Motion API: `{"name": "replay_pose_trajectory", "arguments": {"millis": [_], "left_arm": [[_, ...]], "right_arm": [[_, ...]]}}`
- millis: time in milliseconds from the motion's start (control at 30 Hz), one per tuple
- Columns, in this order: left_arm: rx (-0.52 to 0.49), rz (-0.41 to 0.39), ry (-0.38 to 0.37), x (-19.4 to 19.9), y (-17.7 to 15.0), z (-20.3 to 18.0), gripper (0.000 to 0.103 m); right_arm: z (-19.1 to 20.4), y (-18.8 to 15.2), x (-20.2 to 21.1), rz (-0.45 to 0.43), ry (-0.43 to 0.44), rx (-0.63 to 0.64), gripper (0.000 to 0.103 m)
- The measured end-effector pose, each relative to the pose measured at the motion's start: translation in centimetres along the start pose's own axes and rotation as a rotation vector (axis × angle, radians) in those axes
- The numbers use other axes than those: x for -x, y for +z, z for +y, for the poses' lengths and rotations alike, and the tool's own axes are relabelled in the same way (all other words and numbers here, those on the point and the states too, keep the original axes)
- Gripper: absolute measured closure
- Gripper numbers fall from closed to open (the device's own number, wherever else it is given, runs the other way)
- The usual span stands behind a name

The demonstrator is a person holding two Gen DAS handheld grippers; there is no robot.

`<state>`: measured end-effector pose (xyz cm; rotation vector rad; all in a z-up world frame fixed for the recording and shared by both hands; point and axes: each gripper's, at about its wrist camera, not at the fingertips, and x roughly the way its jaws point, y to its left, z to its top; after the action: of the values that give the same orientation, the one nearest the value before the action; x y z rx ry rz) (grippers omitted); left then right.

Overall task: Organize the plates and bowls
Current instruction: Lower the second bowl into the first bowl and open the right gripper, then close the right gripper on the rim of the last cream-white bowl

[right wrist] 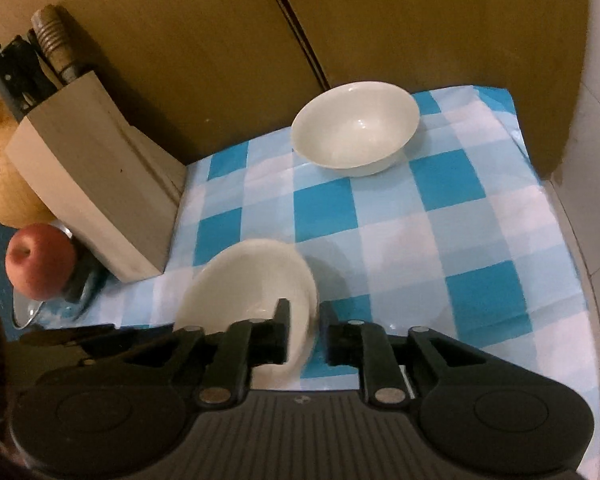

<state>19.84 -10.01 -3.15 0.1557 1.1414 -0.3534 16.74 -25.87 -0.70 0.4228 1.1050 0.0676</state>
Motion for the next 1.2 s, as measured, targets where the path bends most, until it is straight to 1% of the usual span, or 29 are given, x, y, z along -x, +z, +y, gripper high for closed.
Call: {"name": "replay_pose_trajectory", "arguments": {"millis": [33,67,133,267,367,500,533,700,800,833,900,967,1000,1067,1100,1133,1200], "left_arm": [[-0.008,-0.005,0.004,0.1,0.0,0.3,0.049],[-0.012,-0.02,0.01,0.4,0.1,0.6,0.044],[-0.013,-0.055,0.014,1.4,0.4,1.3,0.042],[0.01,-0.102,-0.009,3.3,1.8,1.8,0.038],[0.014,-0.147,-0.001,4.2,3.4,1.0,0.037],[0.028,-0.157,0.006,3.1,6.3,-0.5,0.038],[0.037,-0.163,0.009,2.6,6.8,-0.9,0.04],[0.033,-0.198,0.032,0.3,10.4,-3.1,0.04],[0.034,-0.197,0.042,-1.9,12.5,-4.0,0.04],[0.033,-0.193,0.047,-2.5,12.9,-4.3,0.041],[0.028,-0.175,0.055,-4.2,13.7,-4.6,0.047],[0.038,-0.146,0.054,-5.8,14.0,-4.5,0.055],[0.047,-0.131,0.051,-6.5,14.1,-4.5,0.056],[0.058,-0.102,0.05,-7.6,13.9,-4.5,0.065],[0.053,-0.091,0.054,-8.1,13.9,-4.6,0.067],[0.039,-0.08,0.063,-8.5,13.8,-4.8,0.072],[0.005,-0.086,0.072,-8.7,13.7,-5.3,0.076]], "right_arm": [[-0.4,0.1,0.4,-0.011,0.003,-0.004,0.086],[-0.8,0.2,0.9,-0.024,0.005,-0.012,0.085],[-1.5,0.6,1.7,-0.043,0.012,-0.021,0.084],[-2.4,2.0,2.6,-0.107,-0.016,-0.04,0.082],[-3.0,3.6,1.9,-0.138,-0.051,-0.057,0.08],[-3.9,5.6,0.4,-0.158,-0.096,-0.076,0.08],[-4.2,6.2,-0.1,-0.167,-0.098,-0.082,0.08],[-6.1,8.4,-1.6,-0.197,-0.095,-0.12,0.08],[-6.9,9.7,-2.7,-0.2,-0.076,-0.135,0.08],[-7.1,10.0,-3.1,-0.194,-0.061,-0.138,0.08],[-7.3,10.4,-3.8,-0.186,-0.041,-0.139,0.08],[-7.3,10.6,-4.4,-0.185,-0.044,-0.123,0.079],[-7.3,10.8,-4.8,-0.171,-0.043,-0.12,0.081],[-7.5,10.9,-5.7,-0.117,-0.041,-0.123,0.088],[-7.4,10.8,-6.2,-0.1,-0.047,-0.118,0.09],[-7.3,10.7,-6.4,-0.102,-0.043,-0.11,0.093],[-6.7,10.4,-6.4,-0.112,-0.056,-0.084,0.095]]}}
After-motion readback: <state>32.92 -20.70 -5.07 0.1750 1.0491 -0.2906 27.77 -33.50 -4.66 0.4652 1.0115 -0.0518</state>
